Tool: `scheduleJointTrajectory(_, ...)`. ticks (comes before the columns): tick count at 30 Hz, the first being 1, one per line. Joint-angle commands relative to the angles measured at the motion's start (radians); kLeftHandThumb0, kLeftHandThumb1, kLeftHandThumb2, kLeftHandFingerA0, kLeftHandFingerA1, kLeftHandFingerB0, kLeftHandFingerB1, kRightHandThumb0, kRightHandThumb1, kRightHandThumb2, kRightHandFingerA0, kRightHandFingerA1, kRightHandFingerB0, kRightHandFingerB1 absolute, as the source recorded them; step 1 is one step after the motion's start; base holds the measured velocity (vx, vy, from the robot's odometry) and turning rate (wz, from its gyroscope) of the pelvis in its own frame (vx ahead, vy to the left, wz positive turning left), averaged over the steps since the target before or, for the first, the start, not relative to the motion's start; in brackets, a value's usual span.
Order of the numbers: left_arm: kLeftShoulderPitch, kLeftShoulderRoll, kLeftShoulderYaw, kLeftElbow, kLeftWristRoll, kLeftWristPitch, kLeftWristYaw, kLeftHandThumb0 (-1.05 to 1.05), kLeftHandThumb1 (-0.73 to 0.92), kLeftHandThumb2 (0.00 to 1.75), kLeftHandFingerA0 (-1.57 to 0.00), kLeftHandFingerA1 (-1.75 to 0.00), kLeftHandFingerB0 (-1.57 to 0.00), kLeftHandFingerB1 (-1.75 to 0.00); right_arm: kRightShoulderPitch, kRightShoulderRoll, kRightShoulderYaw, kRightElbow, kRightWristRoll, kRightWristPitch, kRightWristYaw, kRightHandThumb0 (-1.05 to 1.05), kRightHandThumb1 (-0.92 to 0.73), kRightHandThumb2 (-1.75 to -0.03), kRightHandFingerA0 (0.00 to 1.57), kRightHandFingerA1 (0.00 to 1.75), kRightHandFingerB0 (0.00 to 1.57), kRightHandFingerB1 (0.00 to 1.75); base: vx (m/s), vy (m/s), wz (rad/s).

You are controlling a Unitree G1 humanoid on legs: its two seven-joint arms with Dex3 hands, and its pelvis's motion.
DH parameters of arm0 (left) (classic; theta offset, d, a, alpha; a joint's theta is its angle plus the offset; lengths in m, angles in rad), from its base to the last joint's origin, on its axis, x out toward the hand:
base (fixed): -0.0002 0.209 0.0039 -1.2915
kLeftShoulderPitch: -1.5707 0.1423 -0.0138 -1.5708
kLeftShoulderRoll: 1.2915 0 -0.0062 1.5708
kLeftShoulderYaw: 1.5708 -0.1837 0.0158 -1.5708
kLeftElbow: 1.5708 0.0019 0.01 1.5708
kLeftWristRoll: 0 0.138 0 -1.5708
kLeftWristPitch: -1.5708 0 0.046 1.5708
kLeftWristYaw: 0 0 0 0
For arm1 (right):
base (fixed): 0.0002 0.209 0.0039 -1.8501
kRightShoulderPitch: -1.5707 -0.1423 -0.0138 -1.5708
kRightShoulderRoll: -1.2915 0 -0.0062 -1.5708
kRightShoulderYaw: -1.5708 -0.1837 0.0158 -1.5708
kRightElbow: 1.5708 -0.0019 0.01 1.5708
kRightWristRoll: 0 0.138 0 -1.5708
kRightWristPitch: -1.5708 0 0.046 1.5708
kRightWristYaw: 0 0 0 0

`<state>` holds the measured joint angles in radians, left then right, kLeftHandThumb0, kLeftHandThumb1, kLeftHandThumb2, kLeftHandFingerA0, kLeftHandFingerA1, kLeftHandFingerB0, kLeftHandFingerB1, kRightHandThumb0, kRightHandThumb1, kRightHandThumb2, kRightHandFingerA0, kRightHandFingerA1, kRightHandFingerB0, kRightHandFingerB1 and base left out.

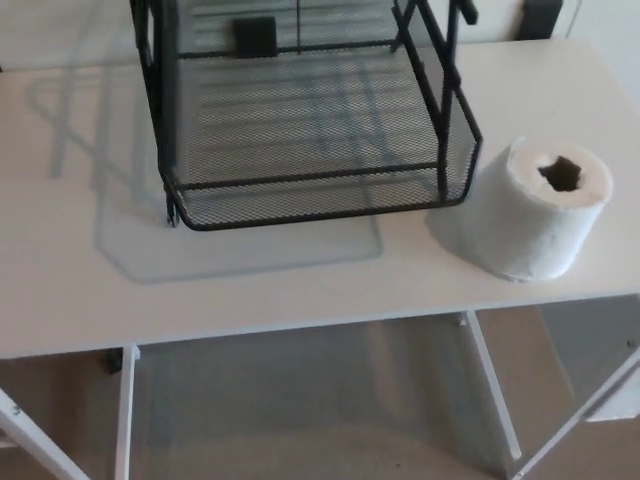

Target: The robot walks towards a desk on which a file tray is kept in the middle and a toilet paper roll is kept on its right. The robot uses its right hand to hook on finger in the gap of the roll and grabs it, lifts it and places it on the tray.

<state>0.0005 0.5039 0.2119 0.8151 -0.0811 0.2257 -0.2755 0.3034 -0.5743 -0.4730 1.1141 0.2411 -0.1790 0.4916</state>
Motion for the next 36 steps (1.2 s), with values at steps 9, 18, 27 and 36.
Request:
scheduleJointTrajectory(9,0.021,0.010,-0.002,-0.036,0.005,0.023,0.000,-0.75,0.91,0.74,-0.29,-0.59,-0.18,-0.32,-0.007,-0.008,0.011,-0.007,-0.011,-0.037,-0.026,-0.76,-0.53,-0.91,0.06,0.31,0.00,0.41,0.05,-0.149,0.03)
scheduleJointTrajectory(18,0.008,0.012,0.004,-0.005,-0.002,0.005,-0.007,-0.71,0.92,0.73,-0.18,-0.46,-0.18,-0.32,-0.037,-0.010,-0.008,0.034,0.009,-0.023,0.002,-0.81,-0.54,-0.86,0.08,0.44,0.05,0.40,0.03,0.048,-0.06)
scheduleJointTrajectory(27,0.020,0.007,0.011,-0.054,0.006,0.046,0.010,-0.72,0.92,0.73,-0.42,-0.63,-0.25,-0.33,-0.041,-0.001,-0.014,0.043,0.010,-0.019,-0.013,-0.79,-0.68,-0.59,0.05,0.30,0.10,0.36,0.03,0.159,0.04)
scheduleJointTrajectory(36,0.015,0.005,0.008,-0.039,0.005,0.047,0.000,-0.73,0.78,1.04,-0.24,-0.57,-0.19,-0.45,-0.016,0.011,-0.034,0.010,0.025,-0.060,-0.015,-0.81,-0.56,-0.90,0.08,0.39,0.00,0.40,0.01,-0.053,0.05)
